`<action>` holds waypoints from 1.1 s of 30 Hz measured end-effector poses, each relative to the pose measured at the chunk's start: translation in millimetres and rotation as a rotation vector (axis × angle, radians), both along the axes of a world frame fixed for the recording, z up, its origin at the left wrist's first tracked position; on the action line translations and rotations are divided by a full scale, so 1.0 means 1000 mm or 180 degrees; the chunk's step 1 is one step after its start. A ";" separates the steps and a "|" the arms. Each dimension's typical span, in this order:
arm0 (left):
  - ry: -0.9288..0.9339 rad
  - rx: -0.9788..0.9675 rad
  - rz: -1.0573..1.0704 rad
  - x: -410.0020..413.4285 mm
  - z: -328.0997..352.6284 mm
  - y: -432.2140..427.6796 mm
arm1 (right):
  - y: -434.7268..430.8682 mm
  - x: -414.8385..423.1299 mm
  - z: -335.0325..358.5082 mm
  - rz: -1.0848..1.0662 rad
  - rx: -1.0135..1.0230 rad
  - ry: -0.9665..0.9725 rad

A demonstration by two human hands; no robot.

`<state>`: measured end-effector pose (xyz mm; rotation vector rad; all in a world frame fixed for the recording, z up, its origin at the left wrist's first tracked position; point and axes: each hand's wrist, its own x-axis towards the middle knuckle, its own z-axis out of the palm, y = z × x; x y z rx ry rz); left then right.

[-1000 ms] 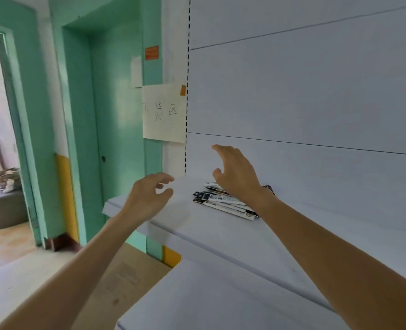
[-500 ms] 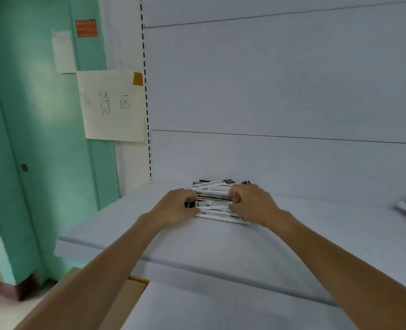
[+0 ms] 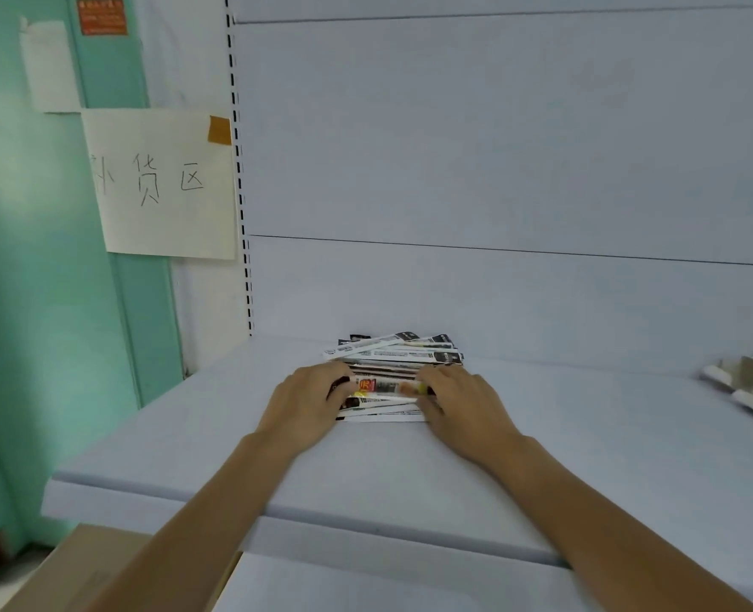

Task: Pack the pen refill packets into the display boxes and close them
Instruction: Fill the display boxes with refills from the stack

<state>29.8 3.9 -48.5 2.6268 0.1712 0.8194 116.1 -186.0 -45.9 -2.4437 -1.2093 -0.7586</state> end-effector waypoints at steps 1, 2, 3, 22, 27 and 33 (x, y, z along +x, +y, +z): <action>-0.0019 -0.0202 0.0029 -0.002 0.001 -0.001 | 0.000 -0.001 0.001 0.0007 0.0037 -0.0003; -0.0068 -0.0377 0.0086 -0.003 0.003 -0.002 | 0.000 -0.001 0.002 -0.0009 0.0026 0.0005; -0.0187 -0.0483 0.0164 -0.003 0.004 -0.002 | 0.000 -0.001 0.001 -0.0020 0.0000 -0.0010; -0.0774 0.1935 -0.0358 -0.005 0.004 -0.021 | 0.007 -0.013 0.003 0.0357 0.0046 -0.0077; 0.0151 0.1179 0.0550 -0.010 0.017 -0.021 | 0.012 -0.011 0.006 0.0527 0.0686 -0.0389; -0.0223 0.0329 0.1363 -0.017 0.020 -0.001 | 0.005 -0.016 0.007 0.0325 -0.0324 0.0295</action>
